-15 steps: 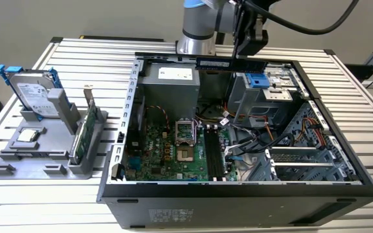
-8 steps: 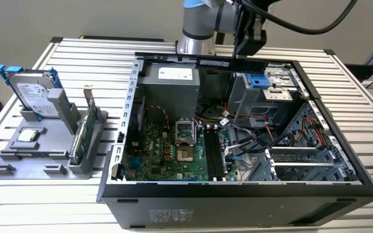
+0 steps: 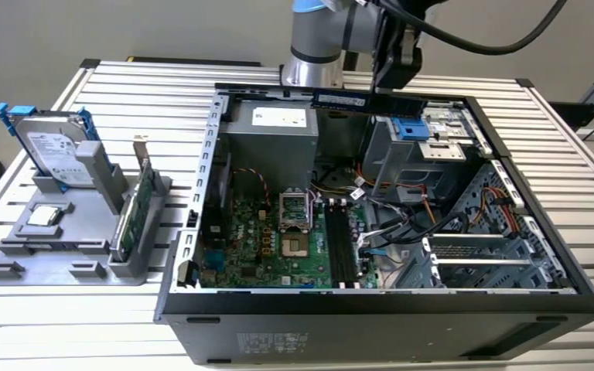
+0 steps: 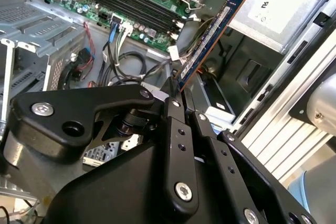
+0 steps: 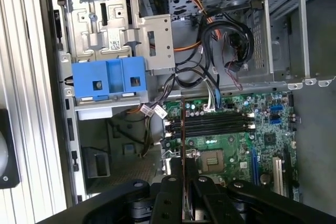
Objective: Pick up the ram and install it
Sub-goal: 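Pick up the ram and move it above insertion slot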
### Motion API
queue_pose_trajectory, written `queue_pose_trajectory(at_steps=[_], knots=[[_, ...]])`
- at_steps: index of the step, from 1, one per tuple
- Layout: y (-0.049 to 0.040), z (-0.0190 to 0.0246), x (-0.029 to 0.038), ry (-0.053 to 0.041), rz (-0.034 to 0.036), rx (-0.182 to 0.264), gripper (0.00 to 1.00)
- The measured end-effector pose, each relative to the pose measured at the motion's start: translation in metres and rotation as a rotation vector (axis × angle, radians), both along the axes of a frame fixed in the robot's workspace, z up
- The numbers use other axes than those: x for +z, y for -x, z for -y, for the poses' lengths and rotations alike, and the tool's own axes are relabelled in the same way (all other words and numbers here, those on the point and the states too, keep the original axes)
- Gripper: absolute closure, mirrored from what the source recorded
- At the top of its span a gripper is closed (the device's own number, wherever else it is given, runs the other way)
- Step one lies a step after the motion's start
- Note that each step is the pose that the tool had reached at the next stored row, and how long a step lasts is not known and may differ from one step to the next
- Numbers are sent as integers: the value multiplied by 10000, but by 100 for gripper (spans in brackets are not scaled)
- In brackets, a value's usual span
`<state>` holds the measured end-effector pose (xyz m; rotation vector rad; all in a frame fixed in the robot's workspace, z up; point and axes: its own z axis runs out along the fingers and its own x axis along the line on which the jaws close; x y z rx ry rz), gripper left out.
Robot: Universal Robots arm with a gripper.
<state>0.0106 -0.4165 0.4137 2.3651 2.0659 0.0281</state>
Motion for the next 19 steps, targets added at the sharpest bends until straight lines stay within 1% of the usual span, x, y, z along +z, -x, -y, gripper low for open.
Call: queue_pose_trajectory(at_steps=[4, 15, 19], knots=[[0, 0, -26, 6, 0, -72, 100], [0, 0, -171, 30, 0, -173, 100], [0, 0, -205, 39, 0, -202, 100]])
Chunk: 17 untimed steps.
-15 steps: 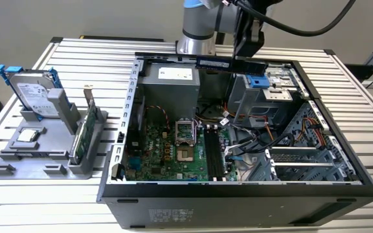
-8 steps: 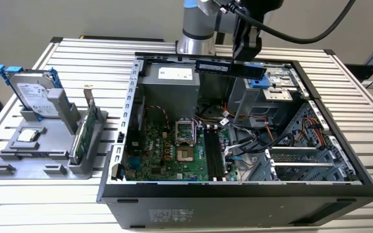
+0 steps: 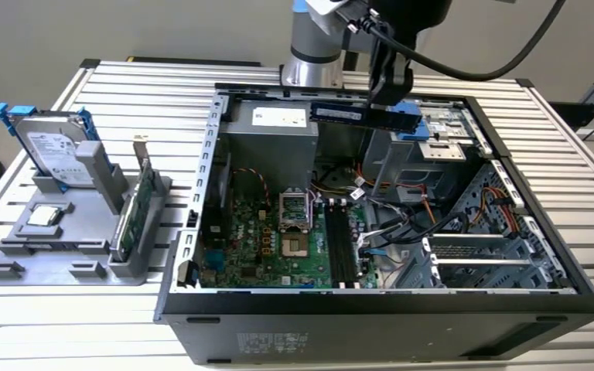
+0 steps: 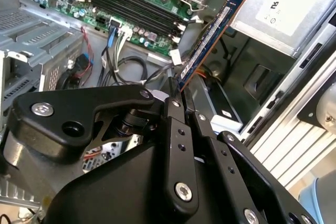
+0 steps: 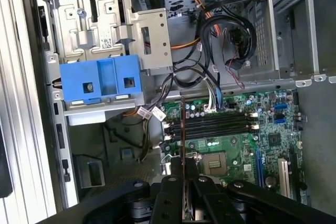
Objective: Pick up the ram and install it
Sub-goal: 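Pick up the ram and move it above insertion slot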
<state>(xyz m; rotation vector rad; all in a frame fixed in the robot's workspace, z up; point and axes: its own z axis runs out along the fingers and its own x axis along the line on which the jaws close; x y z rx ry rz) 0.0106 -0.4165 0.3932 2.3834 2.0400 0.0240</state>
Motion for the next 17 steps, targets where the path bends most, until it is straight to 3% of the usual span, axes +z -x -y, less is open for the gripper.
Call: queue_pose_trajectory(at_steps=[17], knots=[[0, -1, -58, 7, 1, -2, 100]])
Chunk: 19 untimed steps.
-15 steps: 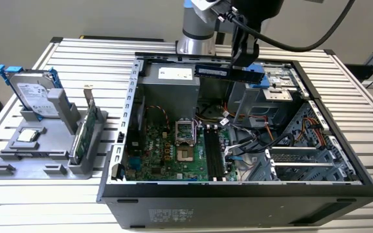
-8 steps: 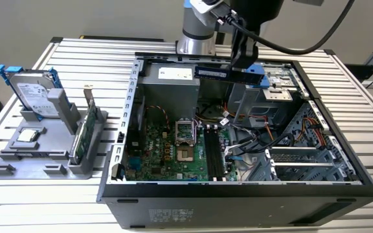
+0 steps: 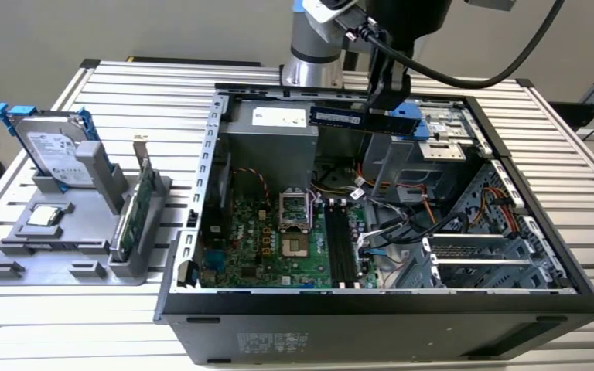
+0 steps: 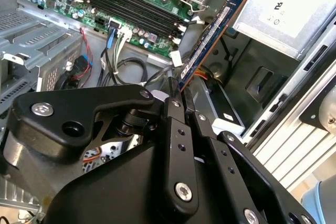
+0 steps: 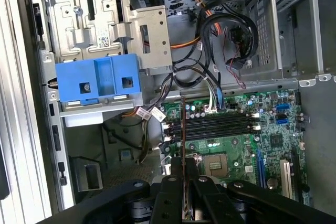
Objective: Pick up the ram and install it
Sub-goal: 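Pick up the ram and move it above insertion slot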
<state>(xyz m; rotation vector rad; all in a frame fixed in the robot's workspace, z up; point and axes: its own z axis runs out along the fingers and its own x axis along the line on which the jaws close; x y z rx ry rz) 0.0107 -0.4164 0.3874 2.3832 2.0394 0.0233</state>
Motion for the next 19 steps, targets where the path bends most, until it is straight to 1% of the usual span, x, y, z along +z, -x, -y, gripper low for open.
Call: queue_pose_trajectory(at_steps=[8, 19], knots=[[0, 0, -8, 0, 0, -30, 100], [0, 0, -17, 15, 0, -319, 100]])
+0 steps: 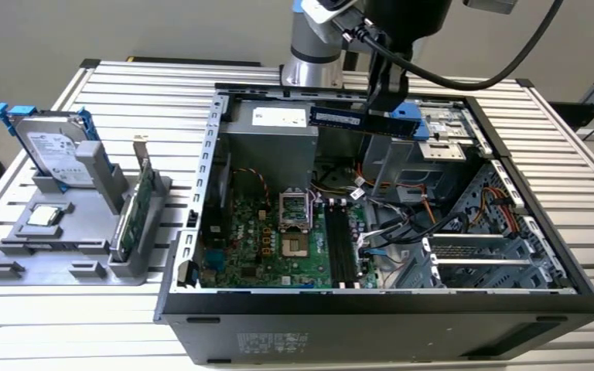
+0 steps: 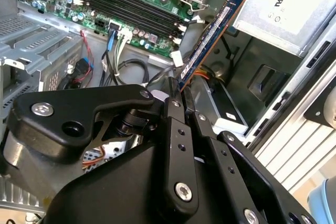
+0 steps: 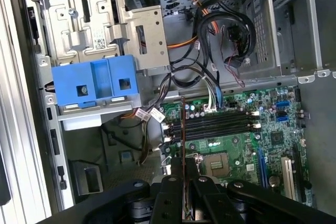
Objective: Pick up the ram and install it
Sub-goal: 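Pick up the ram and move it above insertion slot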
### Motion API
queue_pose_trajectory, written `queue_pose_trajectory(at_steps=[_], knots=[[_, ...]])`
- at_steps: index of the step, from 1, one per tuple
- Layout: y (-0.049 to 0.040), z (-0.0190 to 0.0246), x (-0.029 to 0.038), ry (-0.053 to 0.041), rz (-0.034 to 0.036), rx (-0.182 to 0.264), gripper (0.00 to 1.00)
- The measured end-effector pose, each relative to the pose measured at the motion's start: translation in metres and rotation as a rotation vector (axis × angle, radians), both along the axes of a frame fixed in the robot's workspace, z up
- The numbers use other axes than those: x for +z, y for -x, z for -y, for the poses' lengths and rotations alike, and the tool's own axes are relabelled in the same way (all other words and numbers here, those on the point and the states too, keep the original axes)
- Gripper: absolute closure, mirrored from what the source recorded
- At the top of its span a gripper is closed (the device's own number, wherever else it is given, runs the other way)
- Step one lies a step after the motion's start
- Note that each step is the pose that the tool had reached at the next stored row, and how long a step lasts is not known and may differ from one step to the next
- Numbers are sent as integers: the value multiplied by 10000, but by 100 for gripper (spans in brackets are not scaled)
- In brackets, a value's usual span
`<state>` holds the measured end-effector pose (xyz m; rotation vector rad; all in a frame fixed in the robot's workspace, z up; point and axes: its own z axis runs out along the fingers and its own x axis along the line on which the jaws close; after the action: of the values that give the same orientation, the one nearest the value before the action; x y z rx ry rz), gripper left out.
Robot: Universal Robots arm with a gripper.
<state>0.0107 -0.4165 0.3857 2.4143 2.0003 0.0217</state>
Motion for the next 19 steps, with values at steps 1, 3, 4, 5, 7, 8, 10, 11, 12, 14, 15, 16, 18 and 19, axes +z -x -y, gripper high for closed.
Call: queue_pose_trajectory(at_steps=[1, 3, 4, 5, 7, 8, 10, 11, 12, 14, 15, 16, 18, 19], knots=[[0, 0, 0, 0, 0, -2, 100], [0, 0, 0, 1, 0, -3, 100], [0, 0, 0, 1, 0, -3, 100], [0, 0, 0, 0, 0, -4, 100], [0, 0, 0, 0, 0, -4, 100], [0, 0, 0, 0, 0, -5, 100], [0, 0, 0, 0, 0, -5, 100], [0, 0, 0, 1, 0, -6, 100], [0, 0, 0, 1, 0, -12, 100], [0, 0, 0, 1, -1, -48, 100], [0, 0, 0, 1, 0, -76, 100], [0, 0, -1, 1, 0, -105, 100], [0, 0, -1, 1, 0, -164, 100], [0, 0, -1, 2, 0, -192, 100]])
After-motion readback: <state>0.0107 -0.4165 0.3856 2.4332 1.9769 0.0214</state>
